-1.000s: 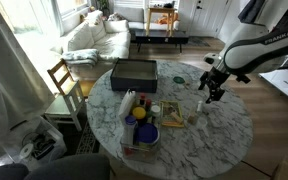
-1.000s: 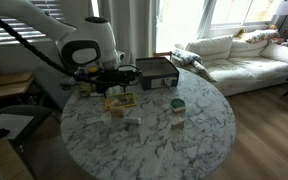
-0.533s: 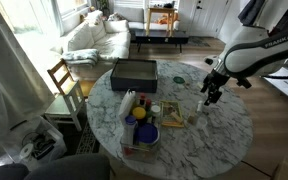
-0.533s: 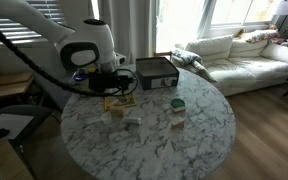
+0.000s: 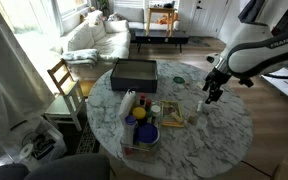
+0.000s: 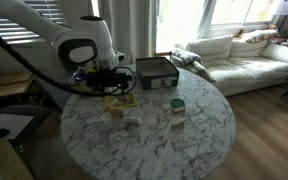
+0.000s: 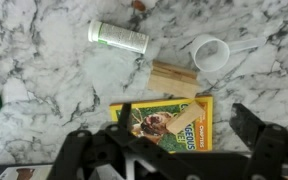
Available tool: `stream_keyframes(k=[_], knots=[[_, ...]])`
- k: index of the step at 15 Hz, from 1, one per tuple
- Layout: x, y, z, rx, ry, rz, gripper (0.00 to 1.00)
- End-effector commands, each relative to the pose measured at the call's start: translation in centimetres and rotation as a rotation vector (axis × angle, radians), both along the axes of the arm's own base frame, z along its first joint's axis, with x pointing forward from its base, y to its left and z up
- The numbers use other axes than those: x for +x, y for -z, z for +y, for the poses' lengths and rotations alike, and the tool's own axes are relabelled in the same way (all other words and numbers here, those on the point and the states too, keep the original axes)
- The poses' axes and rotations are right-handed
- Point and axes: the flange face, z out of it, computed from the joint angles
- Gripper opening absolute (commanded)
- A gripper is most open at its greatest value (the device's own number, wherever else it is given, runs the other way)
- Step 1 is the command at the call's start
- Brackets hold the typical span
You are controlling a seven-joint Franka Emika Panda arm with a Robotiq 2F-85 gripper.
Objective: Place the wooden blocks on the measuring cup parallel to one another then put them on the table.
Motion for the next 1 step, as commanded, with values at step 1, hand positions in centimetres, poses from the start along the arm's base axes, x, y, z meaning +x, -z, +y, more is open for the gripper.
stream_keyframes(k=[1], knots=[[-0.08, -0.05, 0.04, -0.001, 0.001, 0.001, 1.0]])
